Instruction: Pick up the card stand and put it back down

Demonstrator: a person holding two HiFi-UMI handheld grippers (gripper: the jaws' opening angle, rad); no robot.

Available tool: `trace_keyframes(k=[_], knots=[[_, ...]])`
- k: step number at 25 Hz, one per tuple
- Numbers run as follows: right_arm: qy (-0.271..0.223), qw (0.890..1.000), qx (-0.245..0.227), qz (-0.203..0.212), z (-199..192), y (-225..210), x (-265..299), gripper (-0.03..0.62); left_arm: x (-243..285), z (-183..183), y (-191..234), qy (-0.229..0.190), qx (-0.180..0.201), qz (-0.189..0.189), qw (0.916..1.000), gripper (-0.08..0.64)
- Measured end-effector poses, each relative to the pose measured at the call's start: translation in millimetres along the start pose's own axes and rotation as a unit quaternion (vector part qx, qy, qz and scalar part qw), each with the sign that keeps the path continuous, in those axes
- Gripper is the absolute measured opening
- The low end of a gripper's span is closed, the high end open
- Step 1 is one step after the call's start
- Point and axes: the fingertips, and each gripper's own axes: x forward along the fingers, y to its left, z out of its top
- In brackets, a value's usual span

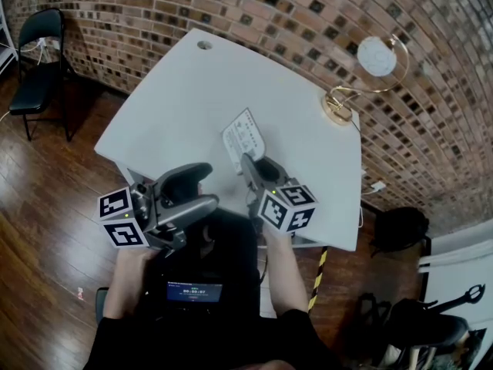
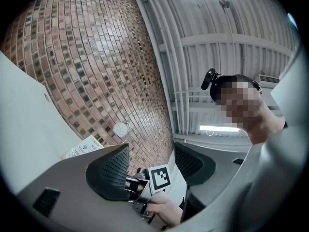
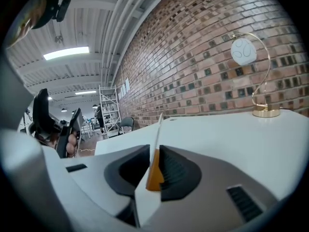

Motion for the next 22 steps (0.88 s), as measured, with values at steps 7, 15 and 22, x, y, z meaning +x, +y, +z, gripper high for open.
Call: trace_keyframes(k=[7,15,22], knots=[[-0.006,1.000,0.006,-0.002,3,-13,-4,0.044,3,-1,3,0.003,-0.003,0.003,1.0000,0.284],[-0.018,0.999,0.017,0.027,3,-23,-11,0.027,9,-7,5,0.008,-0.007,0.001,0.9999,0.284],[-0.034,0.998,0.037,0.039,6,-35,-21,0.025,16,-13,6,0.018,-0.013,-0.003,0.9998,0.284]])
